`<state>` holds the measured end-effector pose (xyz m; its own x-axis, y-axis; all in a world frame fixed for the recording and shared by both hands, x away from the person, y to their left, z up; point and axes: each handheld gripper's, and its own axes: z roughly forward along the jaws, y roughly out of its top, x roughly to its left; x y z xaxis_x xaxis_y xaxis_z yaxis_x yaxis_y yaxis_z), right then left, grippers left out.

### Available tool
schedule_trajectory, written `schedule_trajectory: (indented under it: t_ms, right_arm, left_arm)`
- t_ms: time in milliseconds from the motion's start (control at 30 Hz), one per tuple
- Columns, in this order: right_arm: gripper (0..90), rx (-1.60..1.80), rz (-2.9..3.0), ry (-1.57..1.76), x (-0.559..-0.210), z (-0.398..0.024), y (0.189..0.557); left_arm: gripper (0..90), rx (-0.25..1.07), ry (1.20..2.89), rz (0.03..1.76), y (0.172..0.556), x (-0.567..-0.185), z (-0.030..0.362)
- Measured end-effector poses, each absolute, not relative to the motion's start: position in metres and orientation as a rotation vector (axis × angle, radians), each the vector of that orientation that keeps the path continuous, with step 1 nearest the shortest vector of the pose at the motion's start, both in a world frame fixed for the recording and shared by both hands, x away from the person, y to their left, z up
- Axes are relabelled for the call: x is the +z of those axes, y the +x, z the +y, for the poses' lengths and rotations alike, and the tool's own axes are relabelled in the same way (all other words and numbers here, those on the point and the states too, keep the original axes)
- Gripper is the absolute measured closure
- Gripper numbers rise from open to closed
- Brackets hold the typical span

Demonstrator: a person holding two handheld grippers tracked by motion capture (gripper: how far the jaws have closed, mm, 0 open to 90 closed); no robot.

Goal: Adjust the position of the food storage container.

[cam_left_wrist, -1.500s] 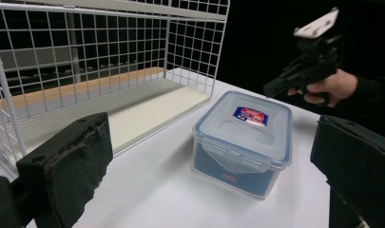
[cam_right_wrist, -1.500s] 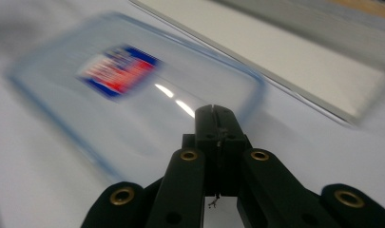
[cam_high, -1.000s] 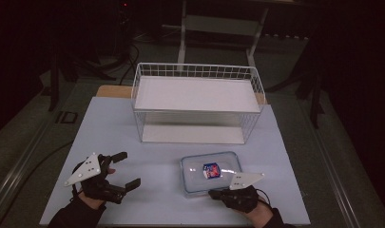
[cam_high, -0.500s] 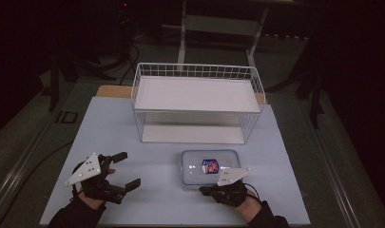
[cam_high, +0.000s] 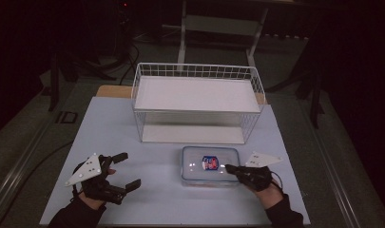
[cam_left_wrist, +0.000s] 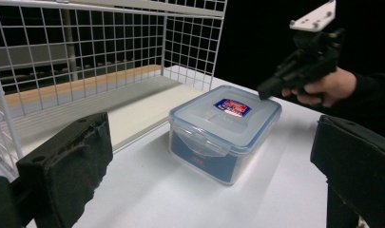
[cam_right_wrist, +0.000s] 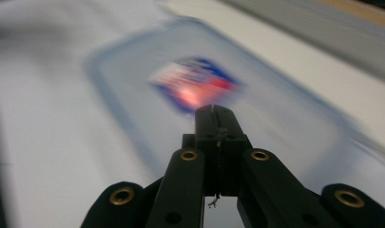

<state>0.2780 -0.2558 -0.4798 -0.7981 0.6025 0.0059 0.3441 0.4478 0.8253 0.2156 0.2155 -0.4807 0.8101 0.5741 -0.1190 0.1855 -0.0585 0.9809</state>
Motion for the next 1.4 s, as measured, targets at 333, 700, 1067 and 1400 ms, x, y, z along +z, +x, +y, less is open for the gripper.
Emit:
schedule_trajectory:
  t_ms: [333,700,1067,1400]
  right_arm:
    - [90.0,1.171,2.345,1.023,-0.500,-0.291,0.297]
    - [90.0,1.200,2.362,1.014,-0.502,-0.272,0.309]
    - [90.0,1.228,2.387,0.983,-0.503,-0.255,0.312]
    - [88.7,1.252,2.390,0.946,-0.502,-0.248,0.311]
  left_arm:
    - [0.3,0.346,1.630,0.613,0.216,-0.482,0.214]
    - [0.3,0.335,1.636,0.611,0.218,-0.483,0.213]
    - [0.3,0.324,1.642,0.613,0.219,-0.485,0.212]
    - [0.3,0.325,1.644,0.612,0.218,-0.484,0.211]
